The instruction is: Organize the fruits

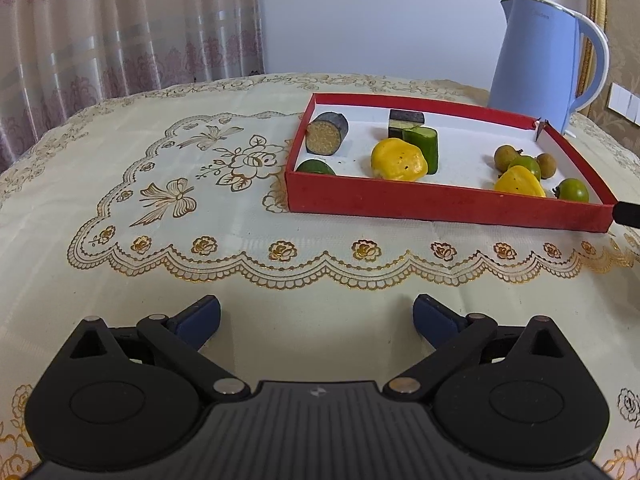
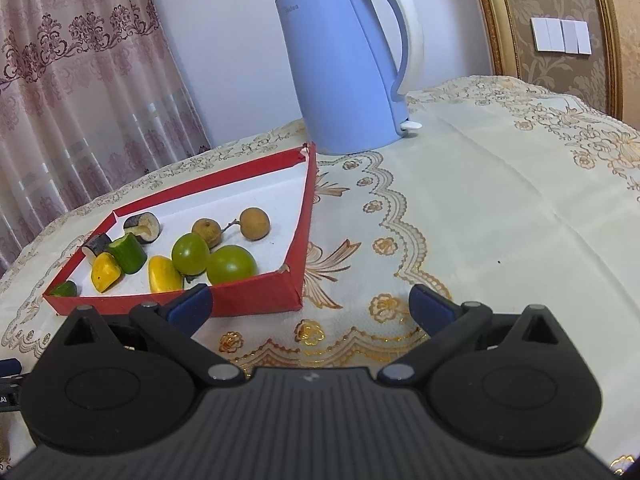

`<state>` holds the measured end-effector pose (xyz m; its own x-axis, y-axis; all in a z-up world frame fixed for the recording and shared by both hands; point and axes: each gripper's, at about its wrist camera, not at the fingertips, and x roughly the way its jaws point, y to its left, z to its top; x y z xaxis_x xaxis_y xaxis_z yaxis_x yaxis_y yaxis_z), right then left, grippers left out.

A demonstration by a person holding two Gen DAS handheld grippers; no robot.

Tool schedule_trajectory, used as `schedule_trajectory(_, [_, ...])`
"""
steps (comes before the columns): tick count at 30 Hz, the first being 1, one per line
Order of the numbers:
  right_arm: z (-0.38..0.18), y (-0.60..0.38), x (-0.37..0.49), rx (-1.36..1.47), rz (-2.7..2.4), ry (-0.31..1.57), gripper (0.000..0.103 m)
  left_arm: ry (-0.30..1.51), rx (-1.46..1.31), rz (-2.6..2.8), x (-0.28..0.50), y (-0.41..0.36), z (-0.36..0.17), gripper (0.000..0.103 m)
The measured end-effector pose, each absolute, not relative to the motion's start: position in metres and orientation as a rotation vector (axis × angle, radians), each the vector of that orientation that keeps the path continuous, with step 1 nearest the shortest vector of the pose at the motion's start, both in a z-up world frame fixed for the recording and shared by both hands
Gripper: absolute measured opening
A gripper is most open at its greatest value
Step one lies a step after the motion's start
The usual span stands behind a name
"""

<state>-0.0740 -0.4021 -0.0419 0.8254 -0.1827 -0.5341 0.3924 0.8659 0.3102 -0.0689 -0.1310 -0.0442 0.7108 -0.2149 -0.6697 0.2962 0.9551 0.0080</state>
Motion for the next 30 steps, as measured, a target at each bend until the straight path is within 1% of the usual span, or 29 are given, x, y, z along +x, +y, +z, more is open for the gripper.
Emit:
schedule_trajectory(4, [-0.042,-0.403,-0.073,0.429,-0.315,0.523,0.103,0.712,0.129,-0.254,-0.07,-0.133,-0.042,0.103])
schedule_trajectory(8, [-0.043,-0.403,-0.073,0.432,-0.311,0.526,0.103,0.684,0.054,-0.289,-0.07,-0.126,-0.035,0.103])
schedule_trajectory(17, [-0.043,-0.404,-0.073,0.438,-0.31,0.523,0.103,0.662,0.115,-0.308,-0.066,-0.151,-0.023,0.103])
schedule_trajectory(30, [-0.044,-0.405,-0.073,0.444,-0.307,0.523,0.103,0.65,0.152,-0.358,-0.068,-0.174,-0.023,0.103])
